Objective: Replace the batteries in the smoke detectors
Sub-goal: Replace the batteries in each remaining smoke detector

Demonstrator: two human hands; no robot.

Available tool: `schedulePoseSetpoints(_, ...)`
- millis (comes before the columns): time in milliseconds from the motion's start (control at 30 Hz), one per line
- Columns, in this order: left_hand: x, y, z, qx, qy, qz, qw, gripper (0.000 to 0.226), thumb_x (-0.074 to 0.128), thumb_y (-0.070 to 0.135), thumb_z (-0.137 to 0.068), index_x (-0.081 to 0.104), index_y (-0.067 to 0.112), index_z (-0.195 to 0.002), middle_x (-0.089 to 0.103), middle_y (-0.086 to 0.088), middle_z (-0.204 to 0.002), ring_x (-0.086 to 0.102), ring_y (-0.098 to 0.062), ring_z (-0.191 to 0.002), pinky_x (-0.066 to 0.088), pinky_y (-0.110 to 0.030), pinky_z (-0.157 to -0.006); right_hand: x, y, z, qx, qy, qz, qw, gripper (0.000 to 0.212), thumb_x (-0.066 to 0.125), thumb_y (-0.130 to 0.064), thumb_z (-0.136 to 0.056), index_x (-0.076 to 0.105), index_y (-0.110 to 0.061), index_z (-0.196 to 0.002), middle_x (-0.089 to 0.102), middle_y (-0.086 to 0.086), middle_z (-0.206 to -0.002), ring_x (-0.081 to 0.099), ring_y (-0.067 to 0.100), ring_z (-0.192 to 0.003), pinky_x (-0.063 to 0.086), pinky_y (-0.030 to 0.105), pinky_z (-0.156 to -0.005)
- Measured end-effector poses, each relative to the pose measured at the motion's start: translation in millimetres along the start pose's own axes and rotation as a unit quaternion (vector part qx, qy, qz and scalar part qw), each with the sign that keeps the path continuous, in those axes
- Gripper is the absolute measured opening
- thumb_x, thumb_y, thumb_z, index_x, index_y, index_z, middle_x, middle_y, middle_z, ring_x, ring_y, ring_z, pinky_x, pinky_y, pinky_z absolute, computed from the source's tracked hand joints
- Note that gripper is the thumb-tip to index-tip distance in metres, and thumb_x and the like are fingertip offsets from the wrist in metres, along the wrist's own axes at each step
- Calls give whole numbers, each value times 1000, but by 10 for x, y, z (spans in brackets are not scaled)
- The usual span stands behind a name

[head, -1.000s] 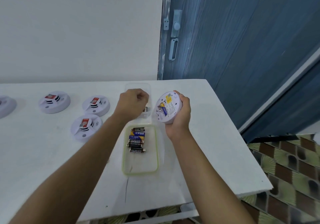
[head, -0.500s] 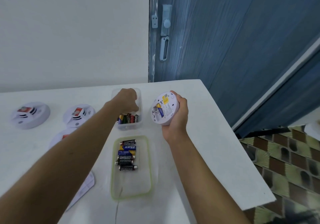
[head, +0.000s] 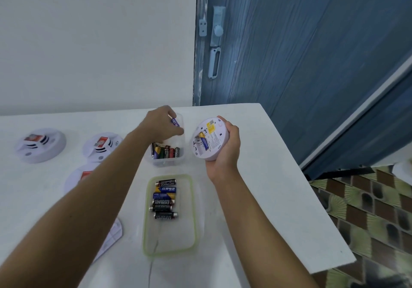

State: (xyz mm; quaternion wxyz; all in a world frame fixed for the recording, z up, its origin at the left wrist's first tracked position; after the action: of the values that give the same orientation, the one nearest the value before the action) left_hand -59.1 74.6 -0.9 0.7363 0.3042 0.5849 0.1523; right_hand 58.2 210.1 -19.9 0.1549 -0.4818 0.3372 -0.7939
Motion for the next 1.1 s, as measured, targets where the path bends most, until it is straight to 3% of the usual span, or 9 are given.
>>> schedulePoseSetpoints(100,-147,109,251,53,41,79,995,28,74,27,-77,64,23,-103,66,7,-96,62,-12,-83,51,-28,-68,26,7,62,-1,-6,-11,1000,28,49,-37,-97,67,-21,-112,68,4,-100,62,21,-92,51,31,-75)
schedulePoseSetpoints(233,-232,244,727,139,-24,148,979,21,80,22,-77,73,27,-97,73,11,-83,67,-5,-77,51,-23,-73,93,31,166,-3,-20,-30,999,27,48,-36,-96,66,-21,-109,67,4,-95,61,22,-90,50,31,-74)
schedulePoseSetpoints(333,-205,246,992,181,-39,124,975,28,82,16,-75,74,31,-97,74,13,-96,65,3,-76,48,-12,-73,161,51,251,-4,-35,-47,998,24,48,-35,-96,66,-20,-105,66,4,-91,62,23,-86,49,31,-71)
schedulePoseSetpoints(433,-186,172,1171,210,-4,89,974,32,83,18,-74,76,22,-104,66,12,-116,65,0,-84,50,-12,-79,215,93,358,-10,-38,-45,998,28,46,-34,-98,65,-19,-112,67,6,-95,64,23,-86,54,29,-66)
schedulePoseSetpoints(533,-193,98,1286,216,38,57,974,30,80,21,-78,75,20,-108,58,11,-112,59,-1,-93,44,-4,-74,271,140,446,-10,-44,-32,998,32,45,-36,-98,64,-20,-118,67,7,-102,65,23,-90,55,29,-66)
schedulePoseSetpoints(700,-260,-42,1497,202,58,120,970,28,80,19,-79,76,20,-106,70,10,-104,66,1,-93,50,-9,-83,365,222,599,-9,-56,-37,998,33,45,-34,-99,62,-18,-120,66,9,-106,66,24,-90,56,29,-64)
schedulePoseSetpoints(867,-284,-202,1652,179,76,176,965,19,80,19,-78,78,17,-98,72,14,-95,68,-1,-89,54,-19,-84,469,301,726,8,-77,-47,996,27,46,-31,-98,62,-15,-113,66,9,-94,71,21,-71,56,29,-59)
schedulePoseSetpoints(1033,-387,-387,1753,106,79,262,956,16,85,16,-72,79,28,-81,74,7,-86,69,-12,-83,56,-34,-81,577,501,836,21,-82,-24,996,32,56,-39,-86,65,-19,-109,64,11,-104,61,35,-100,48,40,-80)
schedulePoseSetpoints(1100,-425,-441,1802,78,67,304,947,15,87,12,-69,80,22,-78,76,1,-84,71,-20,-87,55,-38,-85,626,547,880,30,-96,-21,995,27,54,-37,-88,65,-18,-103,63,10,-100,59,34,-97,46,37,-76)
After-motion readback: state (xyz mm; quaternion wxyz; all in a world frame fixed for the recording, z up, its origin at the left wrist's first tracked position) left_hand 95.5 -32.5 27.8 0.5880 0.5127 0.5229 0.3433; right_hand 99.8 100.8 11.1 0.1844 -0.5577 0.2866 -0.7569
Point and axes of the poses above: each hand's wrist, its own z-axis away from the middle knuckle, its own x-axis out of the palm, y = z × x, the point moved 3 cm from there along -z, towards the middle knuckle
